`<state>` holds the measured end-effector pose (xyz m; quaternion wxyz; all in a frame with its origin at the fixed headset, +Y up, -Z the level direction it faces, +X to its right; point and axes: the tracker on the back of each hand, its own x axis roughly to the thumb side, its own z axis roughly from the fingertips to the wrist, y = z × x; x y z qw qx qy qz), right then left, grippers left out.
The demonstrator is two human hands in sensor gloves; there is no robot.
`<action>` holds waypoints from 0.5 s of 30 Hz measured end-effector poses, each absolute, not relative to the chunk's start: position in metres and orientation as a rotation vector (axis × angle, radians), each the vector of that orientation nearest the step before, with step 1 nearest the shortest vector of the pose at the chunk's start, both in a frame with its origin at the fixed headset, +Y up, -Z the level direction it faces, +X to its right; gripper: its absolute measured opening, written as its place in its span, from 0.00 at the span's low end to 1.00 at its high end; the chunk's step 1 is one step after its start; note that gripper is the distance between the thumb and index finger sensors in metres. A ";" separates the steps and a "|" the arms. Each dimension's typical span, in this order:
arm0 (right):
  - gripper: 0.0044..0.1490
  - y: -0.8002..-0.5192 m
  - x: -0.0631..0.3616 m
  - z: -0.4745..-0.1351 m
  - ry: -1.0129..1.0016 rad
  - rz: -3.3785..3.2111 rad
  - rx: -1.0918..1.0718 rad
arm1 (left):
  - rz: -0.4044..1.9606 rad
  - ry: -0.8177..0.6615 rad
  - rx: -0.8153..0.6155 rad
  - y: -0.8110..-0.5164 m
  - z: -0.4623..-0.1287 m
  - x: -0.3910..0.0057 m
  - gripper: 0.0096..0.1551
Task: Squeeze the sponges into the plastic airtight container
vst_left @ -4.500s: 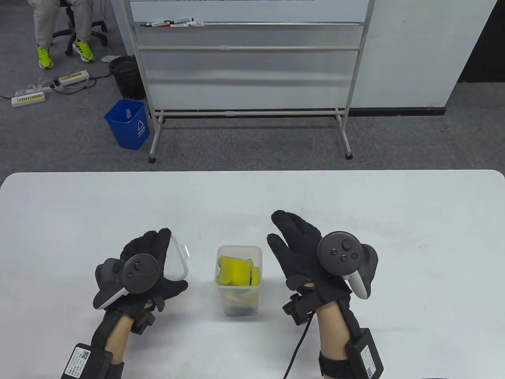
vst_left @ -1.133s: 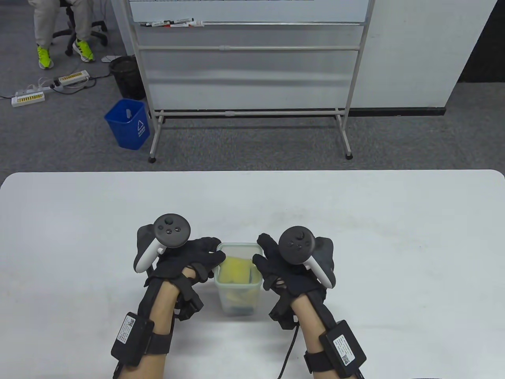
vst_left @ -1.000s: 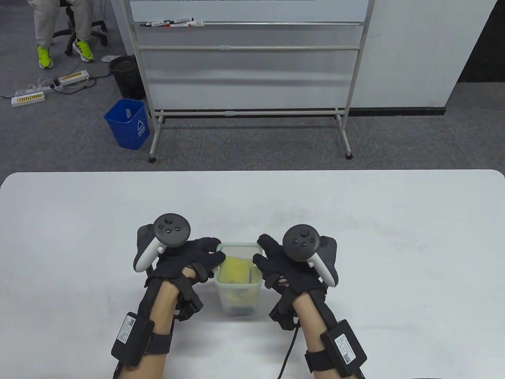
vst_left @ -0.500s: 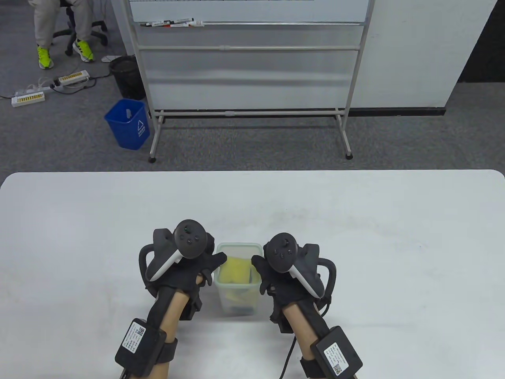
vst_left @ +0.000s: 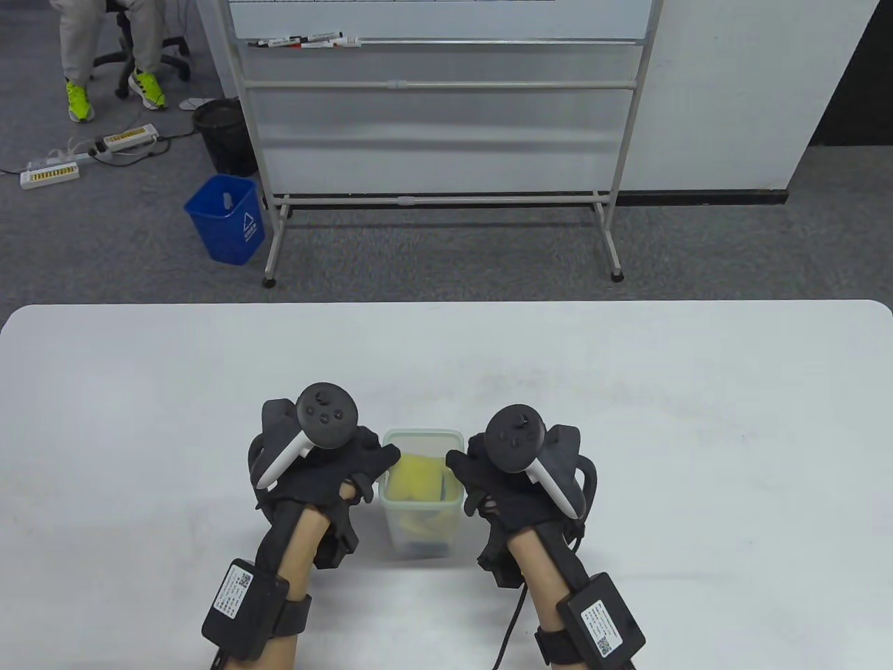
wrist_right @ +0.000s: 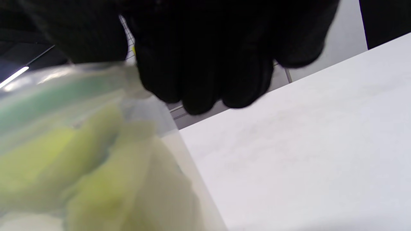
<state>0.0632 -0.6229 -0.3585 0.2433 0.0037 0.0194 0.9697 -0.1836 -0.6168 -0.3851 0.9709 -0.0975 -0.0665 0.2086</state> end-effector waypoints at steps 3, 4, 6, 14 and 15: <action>0.33 -0.627 0.067 -0.362 0.078 2.581 0.021 | 0.477 -0.133 -0.215 -0.621 -0.387 -0.188 0.26; 0.33 -0.629 0.070 -0.363 0.092 2.547 0.018 | 0.492 -0.128 -0.217 -0.622 -0.387 -0.189 0.26; 0.33 -0.630 0.071 -0.364 0.094 2.528 0.019 | 0.493 -0.125 -0.213 -0.622 -0.387 -0.189 0.26; 0.33 -0.634 0.075 -0.365 0.086 2.505 -0.013 | 0.529 -0.107 -0.216 -0.629 -0.385 -0.192 0.27; 0.33 -0.635 0.074 -0.365 0.086 2.510 -0.016 | 0.532 -0.111 -0.206 -0.629 -0.384 -0.192 0.27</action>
